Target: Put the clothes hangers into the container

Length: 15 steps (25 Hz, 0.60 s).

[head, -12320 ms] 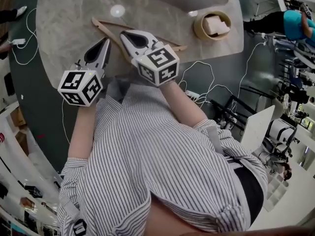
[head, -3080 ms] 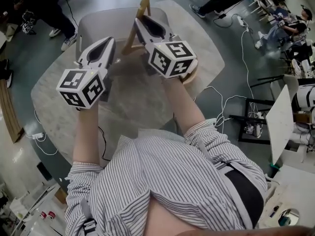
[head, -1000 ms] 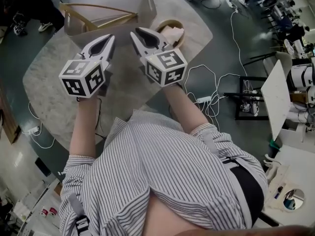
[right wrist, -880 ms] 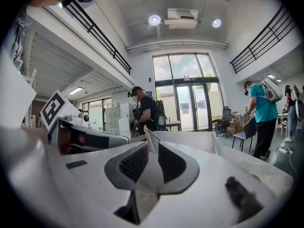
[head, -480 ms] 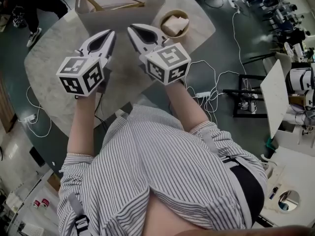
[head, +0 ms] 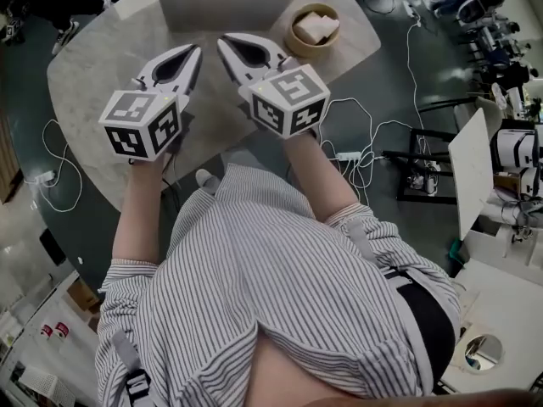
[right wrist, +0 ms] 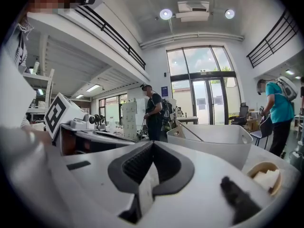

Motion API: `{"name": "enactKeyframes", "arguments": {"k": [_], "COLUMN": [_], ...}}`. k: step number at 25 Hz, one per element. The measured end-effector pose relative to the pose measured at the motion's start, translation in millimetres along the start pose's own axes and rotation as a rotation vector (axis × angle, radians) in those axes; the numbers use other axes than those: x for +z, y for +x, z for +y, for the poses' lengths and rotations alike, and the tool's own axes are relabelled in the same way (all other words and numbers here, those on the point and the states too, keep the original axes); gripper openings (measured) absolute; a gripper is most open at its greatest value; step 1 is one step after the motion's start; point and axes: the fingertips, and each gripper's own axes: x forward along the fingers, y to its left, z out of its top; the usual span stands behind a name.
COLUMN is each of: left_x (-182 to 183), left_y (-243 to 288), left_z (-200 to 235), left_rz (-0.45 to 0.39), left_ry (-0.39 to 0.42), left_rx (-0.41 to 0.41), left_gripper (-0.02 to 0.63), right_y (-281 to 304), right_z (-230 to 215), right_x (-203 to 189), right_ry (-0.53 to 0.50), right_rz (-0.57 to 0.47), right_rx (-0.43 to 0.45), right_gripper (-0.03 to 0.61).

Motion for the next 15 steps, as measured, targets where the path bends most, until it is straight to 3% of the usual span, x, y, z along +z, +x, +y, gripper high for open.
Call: {"name": "enactKeyframes", "arguments": {"k": [15], "left_x": [-11], "left_y": [-17], "left_z": [13], "left_rz": [-0.038], "left_ry": [-0.070], "left_rx": [0.098], "left_gripper": [0.011], "right_y": [12], "right_z": [8], "right_x": [-14], "right_ry": [-0.036], "right_rz": [0.063], "right_rx": [0.068], "right_gripper": [0.014]}}
